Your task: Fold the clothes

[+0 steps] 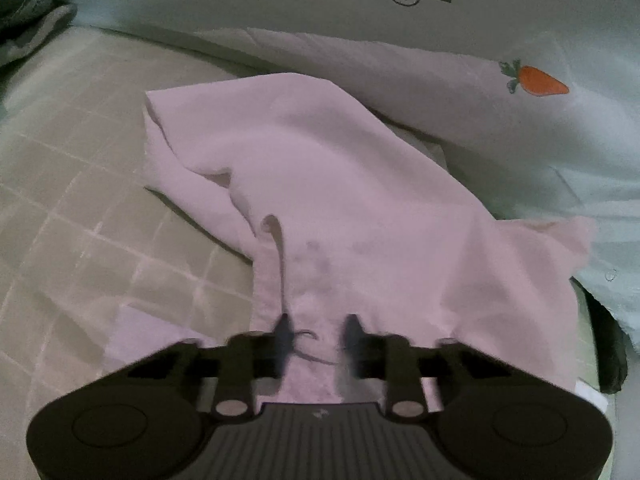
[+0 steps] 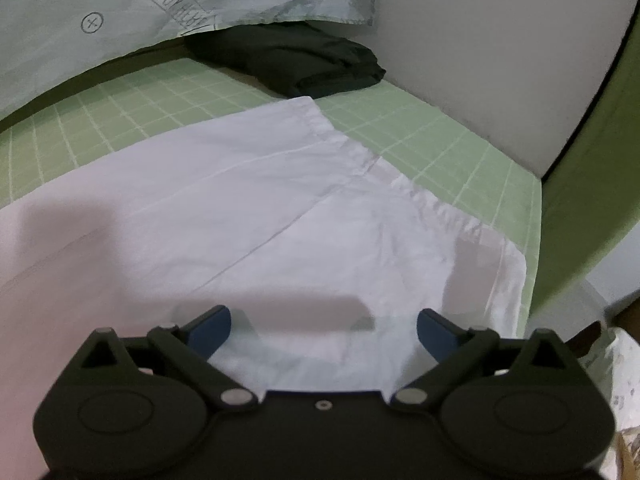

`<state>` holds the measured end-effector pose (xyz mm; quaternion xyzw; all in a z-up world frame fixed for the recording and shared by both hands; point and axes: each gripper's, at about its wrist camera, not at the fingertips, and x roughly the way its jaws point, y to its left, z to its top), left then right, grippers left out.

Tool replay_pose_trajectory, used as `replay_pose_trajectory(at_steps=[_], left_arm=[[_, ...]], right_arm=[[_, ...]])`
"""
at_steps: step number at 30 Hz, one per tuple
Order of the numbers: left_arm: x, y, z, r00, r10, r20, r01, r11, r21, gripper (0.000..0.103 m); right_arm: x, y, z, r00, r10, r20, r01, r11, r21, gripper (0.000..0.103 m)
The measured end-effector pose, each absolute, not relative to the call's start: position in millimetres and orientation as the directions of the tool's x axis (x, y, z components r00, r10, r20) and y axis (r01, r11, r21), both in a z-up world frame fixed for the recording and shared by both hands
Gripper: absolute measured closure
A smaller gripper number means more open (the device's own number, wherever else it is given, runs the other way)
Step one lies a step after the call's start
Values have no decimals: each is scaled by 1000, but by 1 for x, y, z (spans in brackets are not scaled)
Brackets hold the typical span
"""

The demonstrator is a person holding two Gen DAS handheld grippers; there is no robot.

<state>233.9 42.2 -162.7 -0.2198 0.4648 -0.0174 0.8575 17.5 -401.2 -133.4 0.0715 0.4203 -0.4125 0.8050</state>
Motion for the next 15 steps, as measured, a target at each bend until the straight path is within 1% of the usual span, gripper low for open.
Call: replay_pose_trajectory(at_steps=[2,7,10,12,15], left_arm=[[229,43,-159,590,-213,-779,-166,912,-375,89],[212,60,-129,673,-132,-728,-172,929,-327,90],[207,80,-101,723,-28,-690,-209,944,-257,90],[203,101,-78,762,38,-646,-247,940,-235,90],[197,131,-42,812,114,-573,-303,921,-246,90]], right_arm=[[17,-399,-133,310,-608,-731,719,653,-239,2],[15,-403,-133,316,-596,-738,723,655,-220,1],[15,-403,-134,315,-595,-739,725,654,-218,1],[16,-402,-134,317,-597,-737,722,656,-221,1],[15,-402,-134,318,-597,-737,724,655,-217,1]])
